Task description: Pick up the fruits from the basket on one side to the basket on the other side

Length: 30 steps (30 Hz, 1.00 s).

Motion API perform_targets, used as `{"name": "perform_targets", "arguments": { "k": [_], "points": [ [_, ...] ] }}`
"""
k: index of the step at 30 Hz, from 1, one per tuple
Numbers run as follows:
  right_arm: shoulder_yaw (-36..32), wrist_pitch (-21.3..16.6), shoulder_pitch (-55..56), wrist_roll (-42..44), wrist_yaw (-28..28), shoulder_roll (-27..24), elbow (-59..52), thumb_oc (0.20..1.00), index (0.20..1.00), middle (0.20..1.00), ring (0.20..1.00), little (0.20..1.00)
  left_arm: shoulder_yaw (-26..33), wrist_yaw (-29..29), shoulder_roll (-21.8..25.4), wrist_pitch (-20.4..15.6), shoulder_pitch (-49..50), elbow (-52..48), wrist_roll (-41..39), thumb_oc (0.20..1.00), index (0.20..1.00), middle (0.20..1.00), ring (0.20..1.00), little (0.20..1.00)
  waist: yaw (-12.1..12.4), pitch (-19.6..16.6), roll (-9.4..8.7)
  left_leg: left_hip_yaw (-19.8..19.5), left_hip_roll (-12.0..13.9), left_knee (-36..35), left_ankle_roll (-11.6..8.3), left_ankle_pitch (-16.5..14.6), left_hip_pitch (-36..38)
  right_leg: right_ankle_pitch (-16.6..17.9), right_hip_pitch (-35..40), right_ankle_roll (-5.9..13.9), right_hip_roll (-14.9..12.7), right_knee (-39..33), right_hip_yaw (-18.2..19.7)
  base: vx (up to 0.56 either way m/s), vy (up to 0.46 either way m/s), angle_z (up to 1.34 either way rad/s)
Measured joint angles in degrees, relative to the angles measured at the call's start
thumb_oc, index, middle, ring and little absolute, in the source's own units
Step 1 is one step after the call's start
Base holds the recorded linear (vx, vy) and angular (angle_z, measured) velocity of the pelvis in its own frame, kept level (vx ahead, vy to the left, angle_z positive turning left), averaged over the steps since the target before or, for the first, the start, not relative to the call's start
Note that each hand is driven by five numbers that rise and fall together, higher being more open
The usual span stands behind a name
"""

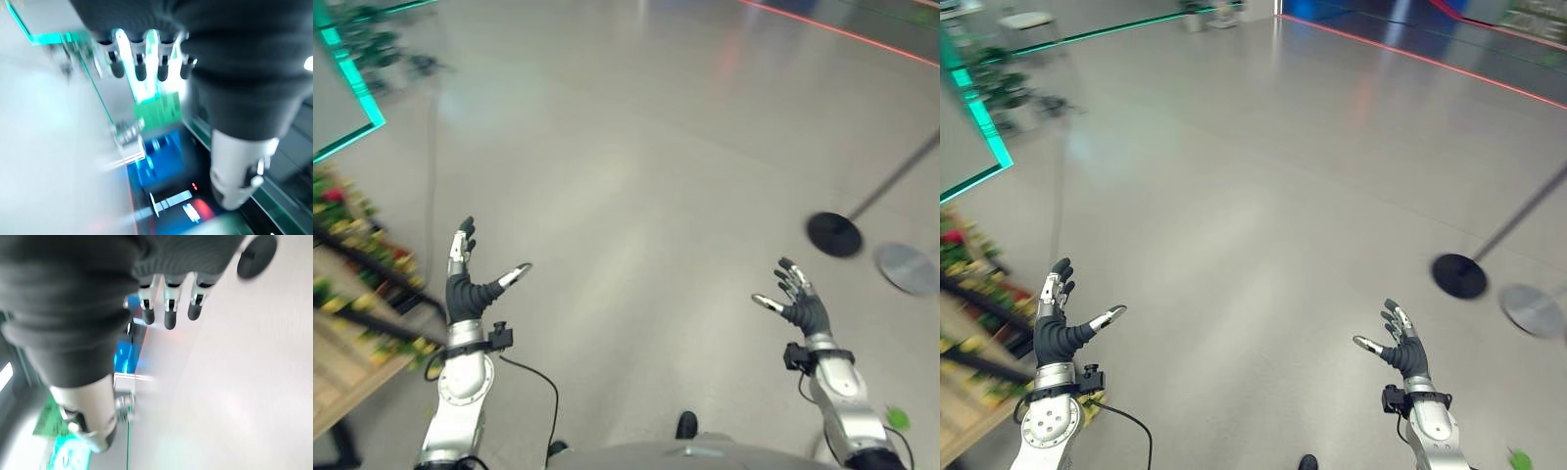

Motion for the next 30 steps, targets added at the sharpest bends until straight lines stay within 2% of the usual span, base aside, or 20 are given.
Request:
{"name": "perform_targets", "arguments": {
  "k": [1,2,3,4,6,9,11,13,14,15,19,20,21,22,23,24,25,26,28,30],
  "points": [
    [0.25,-0.01,-0.57,0.39,-0.2,-0.06,-0.46,1.0,1.0,1.0,1.0,1.0,-0.42,0.03,0.09,0.09,-1.01,-0.69,-0.08,1.0,1.0,1.0,1.0,1.0,-1.47,0.53,-0.88,-6.03,-0.03,4.65,1.1,0.59,0.08,-0.56,-0.35,-1.4,1.64,0.73,2.96,0.16,-0.337,-1.54],
    [0.54,-0.23,-1.44,0.47,-0.28,0.53,-0.68,1.0,1.0,1.0,1.0,1.0,-0.17,0.19,0.55,-0.15,-1.42,-0.78,-0.12,1.0,1.0,1.0,1.0,1.0,0.42,1.23,-2.1,-12.46,-0.3,8.91,1.37,0.27,-0.88,-1.01,-0.16,-2.4,1.24,1.77,7.44,0.16,-0.277,-1.84],
    [0.57,-0.46,-1.51,0.6,-0.4,0.73,-1.4,1.0,1.0,1.0,1.0,1.0,-0.99,-0.07,1.37,-0.1,-1.78,-0.31,-0.02,1.0,1.0,1.0,1.0,1.0,0.99,1.12,-3.45,-16.27,-2.25,10.68,-1.37,-1.86,-1.51,-0.9,0.15,-3.0,1.24,1.08,10.47,0.17,-0.23,-1.77],
    [0.05,-0.68,-1.41,0.7,-0.58,0.29,-3.53,1.0,1.0,1.0,1.0,1.0,-2.06,-0.09,1.46,-0.06,-2.53,-0.98,-0.06,1.0,1.0,1.0,1.0,1.0,-1.07,2.1,-4.73,-21.85,-7.36,12.0,-5.99,-6.4,-4.82,-0.81,1.36,-3.72,0.76,-0.02,14.7,0.16,-0.148,-1.36],
    [-0.54,-0.88,-1.54,1.63,-0.68,-0.08,-4.0,1.0,1.0,1.0,1.0,1.0,-4.06,-0.52,1.45,-0.11,-3.41,-1.4,-0.05,1.0,1.0,1.0,1.0,1.0,-0.04,2.84,-6.0,-24.91,-14.38,10.69,-4.72,-8.36,-8.04,-0.63,2.43,-3.89,0.8,-0.64,21.07,0.19,-0.066,-1.7],
    [-0.05,-1.01,-0.97,1.91,-0.68,0.43,-3.77,1.0,1.0,1.0,1.0,1.0,-4.6,-0.84,2.08,-0.07,-3.43,-1.57,-0.05,1.0,1.0,1.0,1.0,1.0,0.09,2.79,-6.09,-32.43,-20.48,1.89,-2.93,-7.25,-11.07,-1.18,4.77,-3.16,1.68,-2.21,27.23,0.21,0.03,-2.06],
    [0.27,-1.03,-0.8,1.92,-0.68,0.36,-3.52,1.0,1.0,1.0,1.0,1.0,-4.47,-0.93,2.33,-0.06,-3.47,-1.51,-0.03,1.0,1.0,1.0,1.0,1.0,1.29,2.44,-5.04,-38.61,-21.1,-2.35,-1.35,-5.78,-12.59,-1.19,5.39,-2.2,1.86,-2.54,28.43,0.2,0.107,-2.29],
    [0.31,-1.06,-0.27,1.91,-0.71,-0.74,-3.4,1.0,1.0,1.0,1.0,1.0,-4.51,-0.88,2.0,-0.05,-3.52,-1.38,0.0,1.0,1.0,1.0,1.0,1.0,2.56,1.71,-2.02,-41.3,-19.94,-3.41,0.06,-3.22,-13.36,-1.29,5.93,0.97,2.95,-2.47,28.98,0.13,0.143,-2.17],
    [0.21,-1.15,0.37,1.83,-0.54,-1.61,-3.2,1.0,1.0,1.0,1.0,1.0,-4.74,-0.82,1.74,-0.06,-2.6,-0.87,0.08,1.0,1.0,1.0,1.0,1.0,2.59,1.15,0.44,-44.01,-19.55,-3.46,-0.19,-1.25,-12.4,-2.88,6.35,2.94,4.72,-1.49,32.47,0.07,0.122,-1.92],
    [0.44,-0.92,1.41,1.96,-0.69,-1.25,-3.46,1.0,1.0,1.0,1.0,1.0,-4.73,-0.86,2.3,0.06,-3.01,-0.35,0.06,1.0,1.0,1.0,1.0,1.0,2.93,0.58,-0.34,-41.46,-19.85,-3.39,0.53,-2.0,-11.83,-3.91,5.58,4.86,4.11,-0.18,32.75,0.15,0.21,-1.65],
    [-1.63,-1.05,6.97,1.68,1.25,0.34,-5.52,1.0,1.0,1.0,1.0,1.0,-5.3,-2.38,3.58,0.08,-2.76,-0.23,-0.66,1.0,1.0,1.0,1.0,1.0,-2.08,0.04,-4.03,-34.43,-23.59,-7.25,5.13,-1.86,-7.2,-4.94,3.23,6.21,-0.07,1.7,35.81,0.07,0.224,-0.93],
    [-1.77,-0.87,7.71,1.66,1.54,0.69,-6.58,1.0,1.0,1.0,1.0,1.0,-5.7,-2.57,3.91,0.04,-2.76,-0.37,-0.94,1.0,1.0,1.0,1.0,1.0,-1.83,0.77,-3.91,-32.7,-24.34,-6.16,6.22,-2.71,-7.13,-4.52,2.32,6.38,-0.02,2.5,36.31,-0.1,0.34,-1.54],
    [-1.88,-0.99,8.61,1.57,2.25,1.23,-8.22,1.0,1.0,1.0,1.0,1.0,-5.61,-3.51,4.3,0.17,-2.76,-0.16,-1.83,1.0,1.0,1.0,1.0,1.0,-0.29,1.6,-3.37,-32.13,-24.01,-6.02,6.53,-3.81,-6.6,-5.16,1.66,9.35,-0.13,3.61,36.69,-0.11,0.17,-1.38],
    [-2.09,-0.7,9.57,1.51,2.36,1.9,-8.22,1.0,1.0,1.0,1.0,1.0,-6.29,-3.61,4.26,0.17,-3.26,-0.25,-1.98,1.0,1.0,1.0,1.0,1.0,-2.02,1.99,-4.16,-29.77,-24.4,-4.94,6.79,-4.44,-6.23,-3.13,0.69,8.02,-0.43,2.83,37.2,-0.24,0.232,-1.88],
    [-2.41,-0.5,7.89,1.52,2.2,2.16,-8.14,1.0,1.0,1.0,1.0,1.0,-6.47,-3.95,5.07,0.21,-3.71,0.12,-2.22,1.0,1.0,1.0,1.0,1.0,-0.7,2.32,-3.92,-26.18,-24.1,-6.08,7.56,-5.3,-6.26,-3.32,-1.53,10.95,-0.43,3.06,37.59,-0.14,0.06,-1.5],
    [-2.53,-0.46,7.21,1.39,2.1,2.58,-8.07,1.0,1.0,1.0,1.0,1.0,-6.44,-3.86,5.27,0.3,-4.03,-0.15,-2.27,1.0,1.0,1.0,1.0,1.0,-1.51,2.54,-4.22,-23.03,-23.46,-5.63,7.85,-5.17,-6.81,-2.19,-2.78,10.34,-1.14,2.14,36.91,-0.18,0.098,-1.89],
    [-2.22,-0.39,4.68,1.06,1.79,3.23,-7.16,1.0,1.0,1.0,1.0,1.0,-5.92,-3.28,5.5,0.29,-3.9,-0.24,-2.35,1.0,1.0,1.0,1.0,1.0,0.16,2.71,-3.91,-15.71,-21.9,-6.66,9.15,-5.12,-7.12,-2.48,-4.56,8.05,-2.19,0.16,30.21,-0.11,0.102,-1.97],
    [-2.15,-0.34,2.95,0.55,1.37,3.47,-6.95,1.0,1.0,1.0,1.0,1.0,-5.92,-3.3,5.83,0.84,-4.76,-0.11,-2.26,1.0,1.0,1.0,1.0,1.0,-0.49,3.98,-2.69,-13.88,-20.71,-6.92,9.11,-5.12,-7.14,-1.77,-6.54,9.63,-4.59,-1.06,20.85,-0.11,0.104,-1.79],
    [-1.85,-0.31,2.32,-0.84,0.71,3.83,-6.32,1.0,1.0,1.0,1.0,1.0,-5.18,-2.7,4.98,1.06,-5.13,-0.11,-2.28,1.0,1.0,1.0,1.0,1.0,-0.1,4.58,-1.79,-6.17,-18.51,-8.89,8.88,-5.34,-3.88,-1.94,-6.72,9.34,-7.55,2.58,7.78,-0.1,-0.003,-1.73],
    [-1.51,-0.43,2.49,-1.68,0.37,3.94,-6.04,1.0,1.0,1.0,1.0,1.0,-3.73,-2.0,4.39,0.94,-4.47,0.19,-2.36,1.0,1.0,1.0,1.0,1.0,1.08,4.29,-1.69,-5.4,-18.07,-9.09,8.0,-6.27,-1.48,-1.62,-4.79,10.22,-9.74,5.65,6.99,-0.14,-0.068,-1.3]
  ]
}}
